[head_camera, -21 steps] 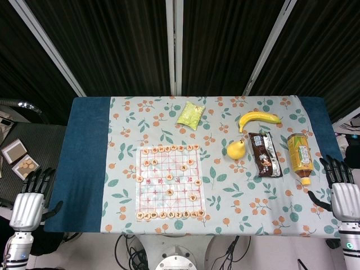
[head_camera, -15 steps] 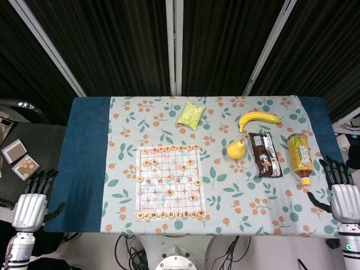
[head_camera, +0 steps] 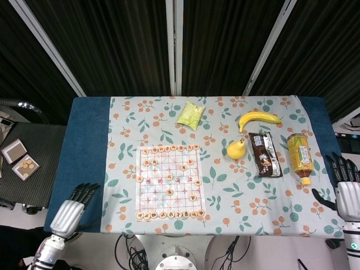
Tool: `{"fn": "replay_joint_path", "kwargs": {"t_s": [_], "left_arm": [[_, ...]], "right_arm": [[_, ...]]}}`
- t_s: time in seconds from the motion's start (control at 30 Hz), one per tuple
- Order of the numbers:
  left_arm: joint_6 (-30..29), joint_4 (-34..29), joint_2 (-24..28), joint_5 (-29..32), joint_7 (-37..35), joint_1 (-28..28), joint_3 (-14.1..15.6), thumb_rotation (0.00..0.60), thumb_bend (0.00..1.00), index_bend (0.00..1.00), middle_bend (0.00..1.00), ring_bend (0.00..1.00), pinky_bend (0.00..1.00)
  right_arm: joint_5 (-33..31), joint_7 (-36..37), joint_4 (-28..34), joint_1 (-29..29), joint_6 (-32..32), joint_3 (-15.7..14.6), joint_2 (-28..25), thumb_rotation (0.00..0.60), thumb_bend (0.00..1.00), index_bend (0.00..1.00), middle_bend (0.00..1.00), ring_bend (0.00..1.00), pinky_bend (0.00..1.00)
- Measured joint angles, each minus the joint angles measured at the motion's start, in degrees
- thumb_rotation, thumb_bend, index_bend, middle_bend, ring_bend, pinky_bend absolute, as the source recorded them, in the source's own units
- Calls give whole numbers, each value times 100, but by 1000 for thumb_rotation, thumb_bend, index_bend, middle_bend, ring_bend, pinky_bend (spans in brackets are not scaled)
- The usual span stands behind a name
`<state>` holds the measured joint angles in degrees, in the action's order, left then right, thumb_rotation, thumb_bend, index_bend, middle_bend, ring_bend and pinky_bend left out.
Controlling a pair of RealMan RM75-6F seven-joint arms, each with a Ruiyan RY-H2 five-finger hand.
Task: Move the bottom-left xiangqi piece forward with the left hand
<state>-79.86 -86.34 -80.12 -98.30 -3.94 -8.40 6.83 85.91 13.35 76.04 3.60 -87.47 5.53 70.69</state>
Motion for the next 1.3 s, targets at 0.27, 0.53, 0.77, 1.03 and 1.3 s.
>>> {"fn": "replay_joint_path", "kwargs": {"t_s": [0.27, 0.53, 0.77, 1.03, 1.3], "left_arm": [[503, 217, -559, -170, -318, -393, 41, 600, 207, 168, 47, 0, 0], [398, 741, -1005, -342, -674, -558, 4, 600, 207, 279, 68, 0, 0], [344, 1041, -1291, -406, -714, -618, 71, 600, 207, 325, 69, 0, 0], [476, 1173, -1506, -410, -772, -756, 122, 600, 207, 347, 70, 0, 0], [692, 1367, -1697, -266, -826, -924, 92, 600, 207, 350, 70, 0, 0]], "right_arm": [[-21, 122, -40, 20, 56, -2, 11, 600, 143, 0, 0, 0, 0], [-25, 154, -101, 12, 51, -11, 53, 600, 143, 0, 0, 0, 0], [-36, 127, -100, -5, 51, -22, 26, 600, 143, 0, 0, 0, 0], [-12, 118, -104, -8, 39, -37, 51, 600, 143, 0, 0, 0, 0], [-48, 172, -146, -40, 30, -39, 45, 600, 144, 0, 0, 0, 0]]}}
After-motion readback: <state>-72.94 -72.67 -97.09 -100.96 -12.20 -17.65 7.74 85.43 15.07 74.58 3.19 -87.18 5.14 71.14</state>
